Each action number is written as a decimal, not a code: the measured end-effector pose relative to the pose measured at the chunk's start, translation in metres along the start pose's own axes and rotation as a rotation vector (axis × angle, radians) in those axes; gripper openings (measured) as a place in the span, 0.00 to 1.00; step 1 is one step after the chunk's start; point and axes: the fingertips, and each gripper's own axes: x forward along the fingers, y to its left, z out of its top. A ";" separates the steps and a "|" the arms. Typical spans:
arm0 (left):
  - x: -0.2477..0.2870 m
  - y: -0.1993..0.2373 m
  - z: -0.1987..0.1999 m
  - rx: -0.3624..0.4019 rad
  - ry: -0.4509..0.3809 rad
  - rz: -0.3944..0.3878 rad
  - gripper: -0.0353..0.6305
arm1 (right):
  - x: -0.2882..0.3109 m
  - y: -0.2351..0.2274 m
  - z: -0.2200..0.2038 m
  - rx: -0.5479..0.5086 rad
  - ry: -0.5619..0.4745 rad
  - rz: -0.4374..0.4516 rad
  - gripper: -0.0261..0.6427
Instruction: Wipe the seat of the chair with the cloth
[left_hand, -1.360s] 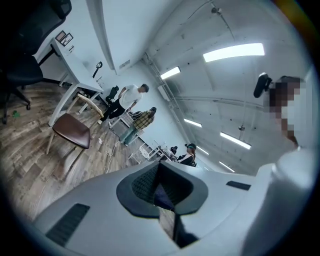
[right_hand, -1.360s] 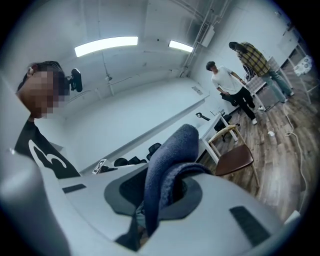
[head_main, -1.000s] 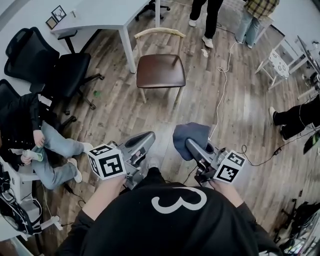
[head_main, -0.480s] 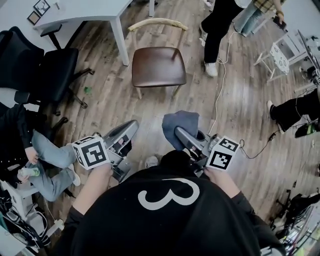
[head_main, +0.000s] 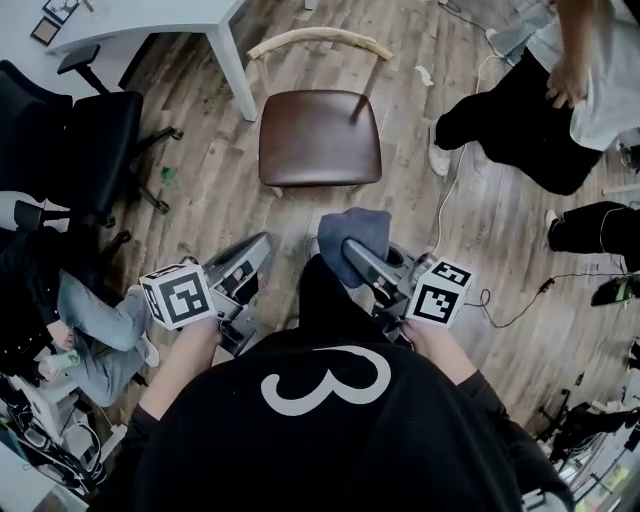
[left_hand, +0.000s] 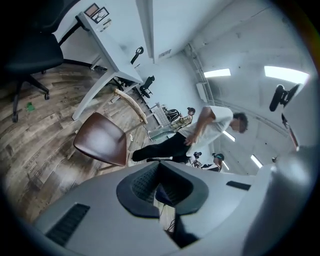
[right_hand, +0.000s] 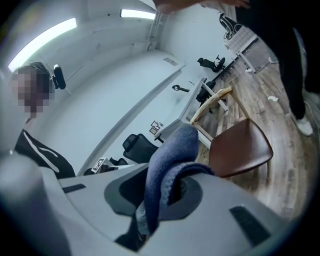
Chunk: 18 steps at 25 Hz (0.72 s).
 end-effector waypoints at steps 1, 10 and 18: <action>0.011 0.006 0.011 -0.007 0.007 0.012 0.07 | 0.007 -0.012 0.011 0.011 0.006 -0.005 0.10; 0.121 0.059 0.085 -0.113 0.038 0.143 0.07 | 0.062 -0.129 0.114 0.140 0.061 0.018 0.10; 0.132 0.141 0.081 -0.252 0.061 0.261 0.07 | 0.102 -0.197 0.081 0.199 0.158 -0.061 0.10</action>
